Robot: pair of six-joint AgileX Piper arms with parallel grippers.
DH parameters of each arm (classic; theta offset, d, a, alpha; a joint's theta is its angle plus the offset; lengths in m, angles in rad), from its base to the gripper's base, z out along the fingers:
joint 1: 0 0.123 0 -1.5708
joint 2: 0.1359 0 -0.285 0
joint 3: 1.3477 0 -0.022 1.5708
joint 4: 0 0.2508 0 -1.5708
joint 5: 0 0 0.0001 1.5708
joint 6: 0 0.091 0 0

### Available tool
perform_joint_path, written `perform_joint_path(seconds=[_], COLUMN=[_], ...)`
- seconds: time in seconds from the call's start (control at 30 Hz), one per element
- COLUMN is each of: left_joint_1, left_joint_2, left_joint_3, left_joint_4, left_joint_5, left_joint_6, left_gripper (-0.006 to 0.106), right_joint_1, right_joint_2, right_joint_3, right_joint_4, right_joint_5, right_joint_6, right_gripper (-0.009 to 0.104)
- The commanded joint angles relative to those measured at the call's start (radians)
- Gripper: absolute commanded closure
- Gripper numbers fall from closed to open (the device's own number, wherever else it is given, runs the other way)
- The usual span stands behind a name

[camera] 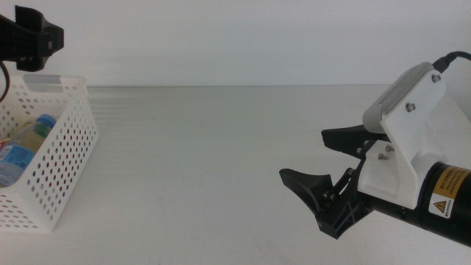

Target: Use arms to grab the bottles and put them into the dustbin to the left of the table.

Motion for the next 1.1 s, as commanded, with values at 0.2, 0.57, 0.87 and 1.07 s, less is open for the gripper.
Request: perform_joint_path(seconds=[0.2, 0.57, 0.87, 1.07], left_joint_1=[-0.001, -0.001, -0.001, -0.001], left_joint_2=[-0.049, -0.308, -0.587, -0.820], left_joint_3=[-0.014, 0.376, 0.704, 0.873], left_joint_4=[-0.005, -0.002, -0.003, -0.002], left_joint_5=[-0.080, -0.314, -0.309, -0.310], left_joint_6=[-0.012, -0.012, -0.012, -0.012], left_gripper=[0.021, 0.021, 0.021, 0.021], right_joint_1=[-0.078, -0.424, -0.581, -0.639], right_joint_2=[-0.093, -0.329, -0.594, -0.813], right_joint_3=[-0.022, -0.021, 0.143, 0.355], right_joint_4=[0.013, 0.020, 0.020, 0.039], right_joint_5=[-0.075, -0.075, -0.077, -0.075], right_joint_6=[-0.005, -0.005, -0.005, -0.005], right_gripper=[0.016, 0.016, 0.016, 0.016])
